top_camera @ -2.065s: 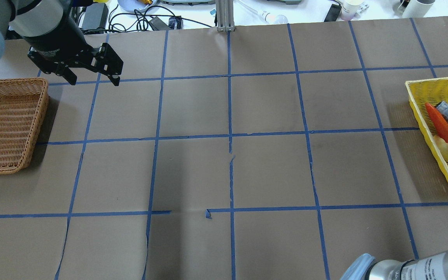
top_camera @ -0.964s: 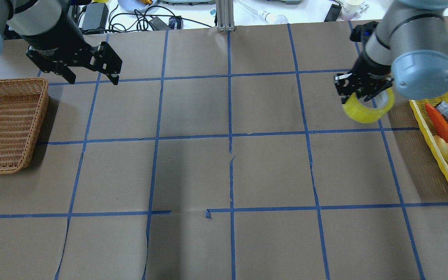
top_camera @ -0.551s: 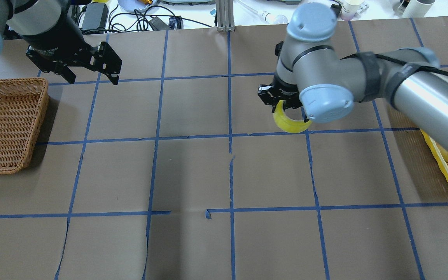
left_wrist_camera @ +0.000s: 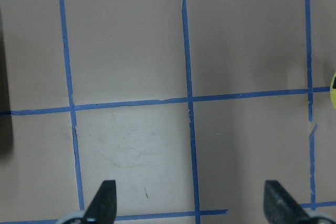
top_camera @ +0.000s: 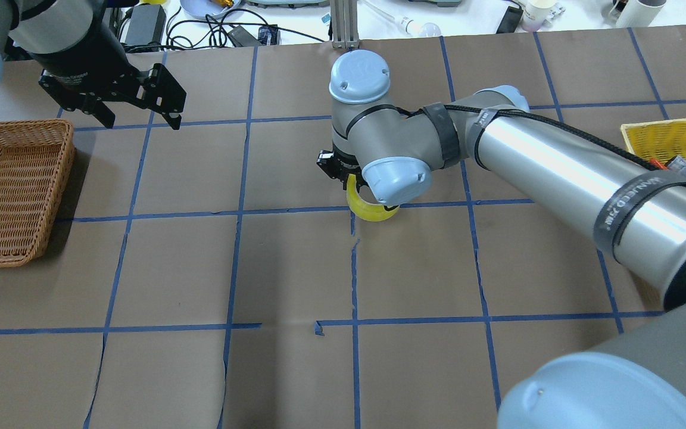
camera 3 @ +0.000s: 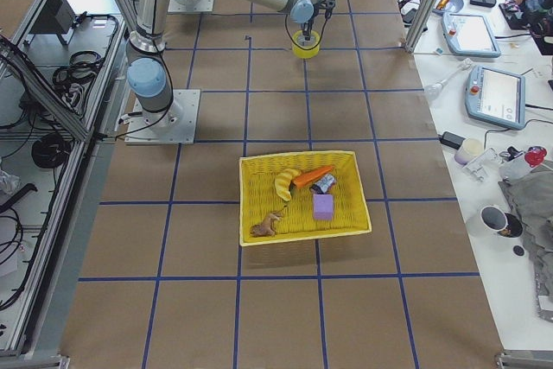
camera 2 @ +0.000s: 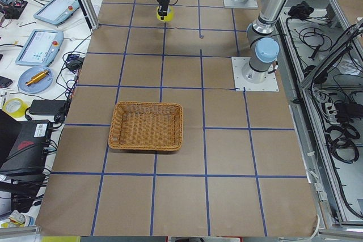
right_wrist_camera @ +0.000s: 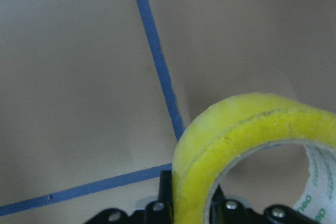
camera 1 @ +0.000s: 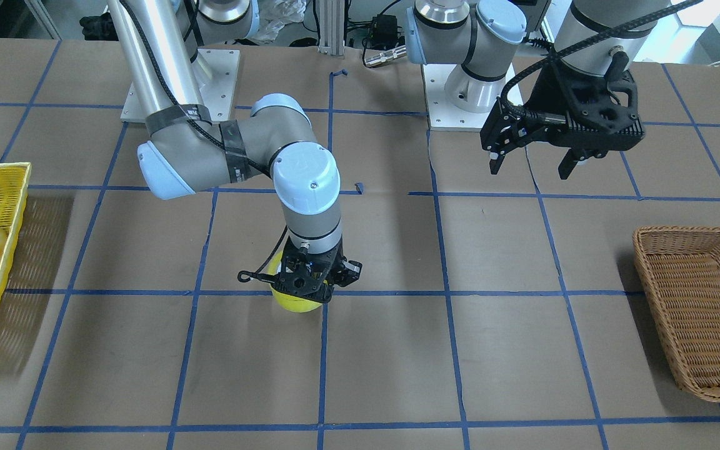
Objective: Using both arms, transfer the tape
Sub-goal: 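Carry the tape roll to the table center and release it with the right gripper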
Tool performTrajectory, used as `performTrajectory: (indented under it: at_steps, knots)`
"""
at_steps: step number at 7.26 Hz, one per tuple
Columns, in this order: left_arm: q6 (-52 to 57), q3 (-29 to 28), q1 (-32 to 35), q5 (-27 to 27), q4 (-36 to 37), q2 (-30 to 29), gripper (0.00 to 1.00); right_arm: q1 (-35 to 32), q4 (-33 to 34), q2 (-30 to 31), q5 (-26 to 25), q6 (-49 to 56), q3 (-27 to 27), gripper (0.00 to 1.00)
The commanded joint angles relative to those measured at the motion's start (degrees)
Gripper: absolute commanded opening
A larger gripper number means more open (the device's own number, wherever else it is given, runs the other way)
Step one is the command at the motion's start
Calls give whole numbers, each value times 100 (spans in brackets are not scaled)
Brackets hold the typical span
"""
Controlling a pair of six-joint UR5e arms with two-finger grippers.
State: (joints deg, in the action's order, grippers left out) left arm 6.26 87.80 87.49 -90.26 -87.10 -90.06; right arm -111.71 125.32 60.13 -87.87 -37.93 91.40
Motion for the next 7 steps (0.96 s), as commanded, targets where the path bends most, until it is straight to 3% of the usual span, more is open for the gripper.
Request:
performTrajectory:
  at_steps: [1,2,3,4,5,7]
  knots:
    - [6,-9,-4,-9,0,6,100,-175,36,-299,146,-232,-149,0]
    - [6,-9,5,-9,0,-3,100,-175,36,-344,217,-232,-148,0]
    - [6,26,5,-17,0,6,100,-175,27,-353,218,-215,-140,25]
    - [-54,-35,-12,43,0,-12,100,-175,27,-344,209,-215,-140,81]
    - [-55,-27,-13,35,-9,-12,100,-175,19,-292,209,-241,-148,95]
    - [-29,-26,-13,9,0,-21,100,-141,-42,58,165,-189,-157,100]
